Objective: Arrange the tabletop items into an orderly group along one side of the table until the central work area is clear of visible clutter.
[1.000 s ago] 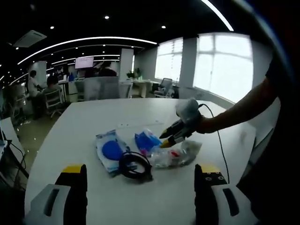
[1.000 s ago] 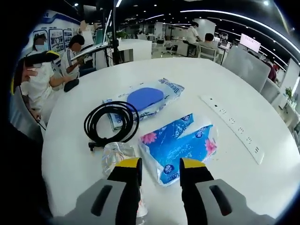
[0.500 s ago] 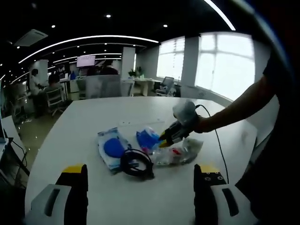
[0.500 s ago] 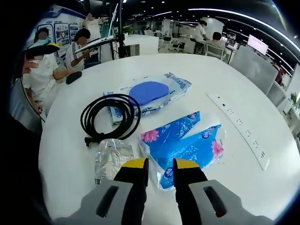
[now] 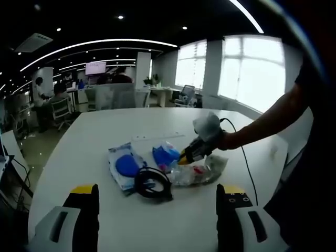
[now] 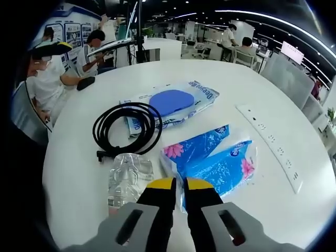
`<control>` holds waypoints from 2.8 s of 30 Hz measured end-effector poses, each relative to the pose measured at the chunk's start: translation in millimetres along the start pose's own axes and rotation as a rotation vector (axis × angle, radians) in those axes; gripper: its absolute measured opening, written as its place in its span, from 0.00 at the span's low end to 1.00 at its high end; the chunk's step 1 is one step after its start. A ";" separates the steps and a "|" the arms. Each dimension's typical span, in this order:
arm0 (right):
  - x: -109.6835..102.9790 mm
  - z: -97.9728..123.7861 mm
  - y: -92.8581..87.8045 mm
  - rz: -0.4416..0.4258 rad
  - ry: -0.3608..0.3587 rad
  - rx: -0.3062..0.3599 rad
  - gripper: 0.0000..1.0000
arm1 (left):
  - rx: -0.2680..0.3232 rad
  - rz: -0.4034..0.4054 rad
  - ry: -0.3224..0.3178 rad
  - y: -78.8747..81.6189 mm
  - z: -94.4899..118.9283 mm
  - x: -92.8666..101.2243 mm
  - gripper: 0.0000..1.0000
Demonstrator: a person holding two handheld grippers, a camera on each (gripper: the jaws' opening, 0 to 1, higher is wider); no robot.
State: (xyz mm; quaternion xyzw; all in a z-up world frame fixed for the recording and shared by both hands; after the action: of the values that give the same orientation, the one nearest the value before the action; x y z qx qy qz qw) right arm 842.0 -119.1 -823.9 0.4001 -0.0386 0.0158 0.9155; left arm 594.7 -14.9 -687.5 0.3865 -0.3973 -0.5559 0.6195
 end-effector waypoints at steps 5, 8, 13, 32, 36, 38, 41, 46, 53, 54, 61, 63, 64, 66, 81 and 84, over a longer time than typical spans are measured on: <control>0.9 3.4 1.4 0.043 -0.001 0.004 0.00 | -0.009 -0.003 -0.004 0.0 0.9 9.4 0.90; 1.2 5.8 3.2 0.054 -0.005 0.012 0.00 | -0.007 -0.004 -0.005 0.9 1.9 10.7 0.90; 3.1 9.1 7.7 0.099 -0.019 0.031 0.00 | -0.001 -0.009 -0.005 3.4 3.1 12.4 0.90; 16.5 55.0 41.5 0.175 -0.121 0.171 0.00 | 0.026 -0.045 -0.027 19.8 -4.2 16.1 0.91; 19.2 67.9 40.0 0.183 -0.137 0.180 0.00 | 0.031 -0.039 -0.029 22.6 -6.0 19.0 0.92; 20.6 73.2 38.4 0.186 -0.146 0.177 0.00 | 0.031 -0.041 -0.030 23.7 -6.9 21.0 0.92; 26.5 82.7 34.2 0.184 -0.169 0.177 0.00 | 0.039 -0.041 -0.030 27.1 -9.6 23.3 0.94; 35.9 96.7 25.0 0.154 -0.210 0.170 0.00 | 0.047 -0.047 -0.038 32.3 -13.2 24.9 0.95; 45.8 108.1 15.2 0.095 -0.253 0.166 0.00 | 0.057 -0.049 -0.045 36.3 -20.7 24.1 0.97; 47.3 110.2 13.7 0.092 -0.263 0.164 0.00 | 0.055 -0.051 -0.048 36.0 -22.1 24.2 0.97; 57.3 119.3 7.0 0.056 -0.308 0.163 0.00 | 0.046 -0.056 -0.057 34.3 -28.1 21.7 0.96; 60.3 121.3 3.9 0.054 -0.321 0.157 0.00 | 0.045 -0.056 -0.059 35.4 -28.6 21.7 0.96; 61.2 122.4 2.5 0.051 -0.326 0.155 0.00 | 0.047 -0.056 -0.060 35.7 -29.2 21.0 0.96; 63.2 124.6 -0.1 0.043 -0.336 0.153 0.00 | 0.044 -0.054 -0.061 35.3 -30.0 20.1 0.96; 92.4 143.0 -40.4 -0.047 -0.451 0.105 0.00 | 0.035 -0.056 -0.066 36.5 -38.8 19.0 0.95; 96.6 145.0 -49.3 -0.067 -0.469 0.095 0.00 | 0.031 -0.057 -0.069 35.5 -40.6 20.1 0.94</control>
State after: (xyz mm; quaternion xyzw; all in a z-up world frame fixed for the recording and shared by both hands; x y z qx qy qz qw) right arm 932.8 -259.2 -753.7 0.4366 -0.2359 -0.1062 0.8617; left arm 647.0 -30.5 -669.2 0.3877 -0.4157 -0.5801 0.5834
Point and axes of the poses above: the point that each gripper's makers call its tool centre point, and the gripper's own axes: z roughly backward along the fingers, x roughly to its right, y roughly out of its top, the point moved 3 cm from there along z, roughly backward along the fingers, and after that the axes turned 6 degrees about x, right-handed, at the moved point
